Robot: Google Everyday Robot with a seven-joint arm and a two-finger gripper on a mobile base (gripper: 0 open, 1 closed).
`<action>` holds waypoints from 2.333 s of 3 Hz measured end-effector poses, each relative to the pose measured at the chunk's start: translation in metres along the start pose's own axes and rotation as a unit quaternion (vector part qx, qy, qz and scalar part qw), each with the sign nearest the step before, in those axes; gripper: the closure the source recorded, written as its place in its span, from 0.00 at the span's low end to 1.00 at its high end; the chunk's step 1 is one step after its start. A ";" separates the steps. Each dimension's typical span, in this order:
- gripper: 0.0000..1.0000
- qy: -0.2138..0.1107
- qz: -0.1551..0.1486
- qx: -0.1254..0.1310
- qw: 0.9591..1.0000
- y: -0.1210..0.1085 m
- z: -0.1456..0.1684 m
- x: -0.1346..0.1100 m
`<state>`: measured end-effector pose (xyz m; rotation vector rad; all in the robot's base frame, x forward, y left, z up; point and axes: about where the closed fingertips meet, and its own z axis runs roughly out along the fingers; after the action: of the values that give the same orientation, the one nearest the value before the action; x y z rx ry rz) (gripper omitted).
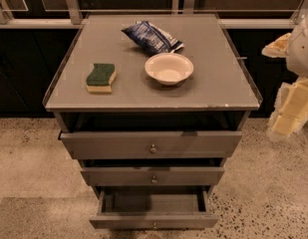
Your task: Close bottom drawer
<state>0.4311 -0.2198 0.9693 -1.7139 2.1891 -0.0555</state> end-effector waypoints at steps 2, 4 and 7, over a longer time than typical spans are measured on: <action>0.00 -0.106 -0.026 0.057 0.992 0.078 0.008 -0.007; 0.00 -0.177 0.056 0.097 0.978 0.142 0.097 0.009; 0.00 -0.142 0.250 -0.084 0.954 0.310 0.359 0.106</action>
Offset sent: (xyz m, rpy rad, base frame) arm -0.2509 -0.0361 -0.4425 0.4835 0.2059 -0.4798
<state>0.2291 -0.1712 0.5302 -1.1065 2.3781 0.4867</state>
